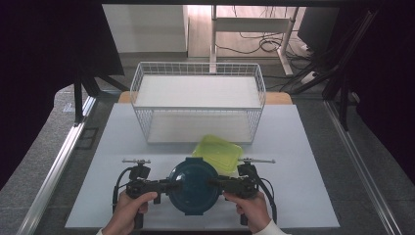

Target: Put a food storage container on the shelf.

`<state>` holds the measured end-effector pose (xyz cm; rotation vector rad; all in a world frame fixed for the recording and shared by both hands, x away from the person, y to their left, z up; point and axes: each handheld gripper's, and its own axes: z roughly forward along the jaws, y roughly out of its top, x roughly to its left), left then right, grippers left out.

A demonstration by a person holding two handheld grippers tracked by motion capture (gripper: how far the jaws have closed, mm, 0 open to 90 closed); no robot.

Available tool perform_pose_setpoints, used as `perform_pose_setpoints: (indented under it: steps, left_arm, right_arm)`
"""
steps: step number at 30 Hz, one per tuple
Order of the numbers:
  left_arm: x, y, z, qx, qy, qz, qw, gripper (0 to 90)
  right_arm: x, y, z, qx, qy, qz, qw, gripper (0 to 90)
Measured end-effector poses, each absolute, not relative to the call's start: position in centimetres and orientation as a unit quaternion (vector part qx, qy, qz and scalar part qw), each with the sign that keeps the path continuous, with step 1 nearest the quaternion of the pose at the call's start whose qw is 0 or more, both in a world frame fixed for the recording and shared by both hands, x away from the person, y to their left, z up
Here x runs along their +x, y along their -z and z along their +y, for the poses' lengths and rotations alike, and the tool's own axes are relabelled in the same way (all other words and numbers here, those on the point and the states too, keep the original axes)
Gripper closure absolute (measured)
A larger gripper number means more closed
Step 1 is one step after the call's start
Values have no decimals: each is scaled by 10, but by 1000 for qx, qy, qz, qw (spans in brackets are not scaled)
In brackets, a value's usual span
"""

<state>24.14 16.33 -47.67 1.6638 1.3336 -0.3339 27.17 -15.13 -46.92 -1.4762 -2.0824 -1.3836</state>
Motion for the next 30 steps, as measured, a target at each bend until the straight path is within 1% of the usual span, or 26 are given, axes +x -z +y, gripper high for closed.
perform_pose_setpoints:
  steps: [13,20,30]
  left_arm:
    - [258,453,165,681,119,538,482,396]
    - [263,448,167,676,121,537,490,397]
    - [272,431,168,678,107,530,498,401]
  right_arm:
    - [288,449,-151,-496,494,-705,110,384]
    - [293,441,-150,-492,498,-707,103,387]
    - [302,427,-151,-485,512,-702,96,393]
